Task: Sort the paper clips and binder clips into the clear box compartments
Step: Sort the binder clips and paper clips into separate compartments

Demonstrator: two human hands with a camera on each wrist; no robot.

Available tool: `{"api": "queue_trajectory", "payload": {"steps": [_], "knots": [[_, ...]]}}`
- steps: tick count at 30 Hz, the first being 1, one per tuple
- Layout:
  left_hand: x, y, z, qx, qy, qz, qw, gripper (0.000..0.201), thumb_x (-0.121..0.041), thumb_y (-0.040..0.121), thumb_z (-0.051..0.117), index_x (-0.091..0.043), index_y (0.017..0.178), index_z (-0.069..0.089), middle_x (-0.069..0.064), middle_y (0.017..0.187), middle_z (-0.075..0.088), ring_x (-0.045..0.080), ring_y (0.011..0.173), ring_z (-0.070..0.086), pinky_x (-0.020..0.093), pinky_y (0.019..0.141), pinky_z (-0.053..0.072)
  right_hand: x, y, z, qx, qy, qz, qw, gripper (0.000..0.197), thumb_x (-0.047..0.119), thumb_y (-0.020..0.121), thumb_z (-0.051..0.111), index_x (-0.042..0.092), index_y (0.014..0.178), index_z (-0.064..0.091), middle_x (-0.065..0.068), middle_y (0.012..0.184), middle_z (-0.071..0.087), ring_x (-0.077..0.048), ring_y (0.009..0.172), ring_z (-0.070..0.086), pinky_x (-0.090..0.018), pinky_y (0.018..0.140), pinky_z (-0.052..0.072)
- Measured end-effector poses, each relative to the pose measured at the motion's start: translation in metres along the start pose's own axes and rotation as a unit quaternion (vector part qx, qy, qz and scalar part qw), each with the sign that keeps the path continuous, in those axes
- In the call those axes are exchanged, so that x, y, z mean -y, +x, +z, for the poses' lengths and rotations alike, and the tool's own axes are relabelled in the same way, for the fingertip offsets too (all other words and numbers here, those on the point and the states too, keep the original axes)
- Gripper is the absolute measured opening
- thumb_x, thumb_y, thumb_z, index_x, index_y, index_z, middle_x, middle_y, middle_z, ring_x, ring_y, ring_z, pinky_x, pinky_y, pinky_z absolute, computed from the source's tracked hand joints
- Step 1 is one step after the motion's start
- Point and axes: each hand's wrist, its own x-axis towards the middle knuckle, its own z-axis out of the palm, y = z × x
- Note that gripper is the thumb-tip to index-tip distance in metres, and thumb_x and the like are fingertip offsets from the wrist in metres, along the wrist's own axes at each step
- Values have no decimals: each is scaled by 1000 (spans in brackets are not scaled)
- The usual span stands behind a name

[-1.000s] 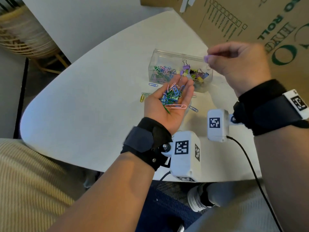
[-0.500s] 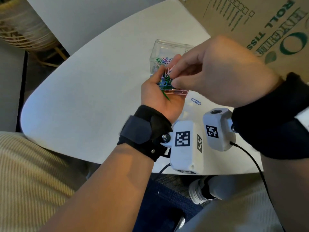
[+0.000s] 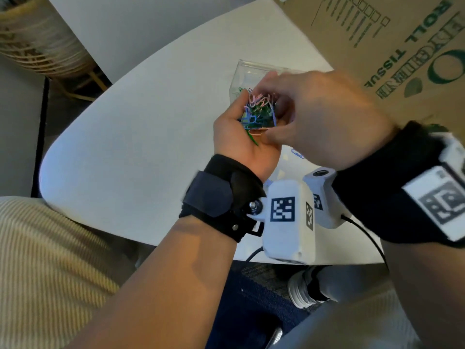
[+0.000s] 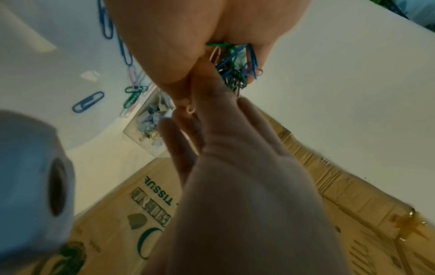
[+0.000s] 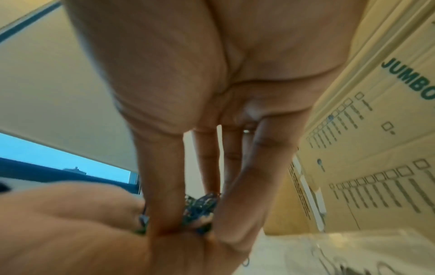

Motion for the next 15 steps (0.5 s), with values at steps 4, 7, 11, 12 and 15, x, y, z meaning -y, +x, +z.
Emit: {"api": "queue_trajectory", "payload": {"steps": [4, 7, 11, 12, 15], "knots": [[1, 1, -11, -29, -6, 22, 999, 37, -21, 98, 33, 2, 108, 60, 17, 94, 68, 29, 98, 62, 39, 86, 48, -5, 6, 19, -25, 36, 9, 999, 30, 26, 78, 72, 33, 107, 71, 3, 94, 72, -22, 94, 64, -33, 85, 50], [0, 4, -16, -44, -23, 29, 998, 35, -17, 95, 35, 2, 106, 61, 17, 101, 65, 29, 112, 58, 34, 74, 52, -13, 9, 20, -20, 95, 32, 995, 18, 22, 78, 75, 27, 96, 77, 5, 69, 68, -14, 79, 67, -27, 80, 50], [0, 9, -20, -60, -20, 29, 998, 38, -19, 99, 30, 1, 100, 63, 17, 95, 67, 28, 84, 65, 31, 67, 54, -20, 13, 23, -22, 265, 52, 963, 17, 12, 76, 78, 29, 76, 76, 7, 61, 70, -11, 55, 65, -28, 69, 59], [1, 10, -20, -60, -23, 29, 998, 37, -18, 99, 31, 1, 98, 63, 17, 92, 68, 28, 79, 66, 32, 65, 54, -22, 15, 24, -24, 302, 60, 951, 22, 9, 76, 79, 31, 74, 74, 5, 60, 71, -14, 54, 65, -30, 67, 60], [-1, 8, -20, -65, -26, 23, 997, 28, -14, 89, 41, 1, 99, 62, 17, 91, 66, 30, 81, 64, 37, 69, 55, -27, 21, 22, -38, 384, 80, 919, 19, 6, 75, 80, 24, 75, 73, -2, 61, 72, -20, 57, 66, -33, 64, 61]]}}
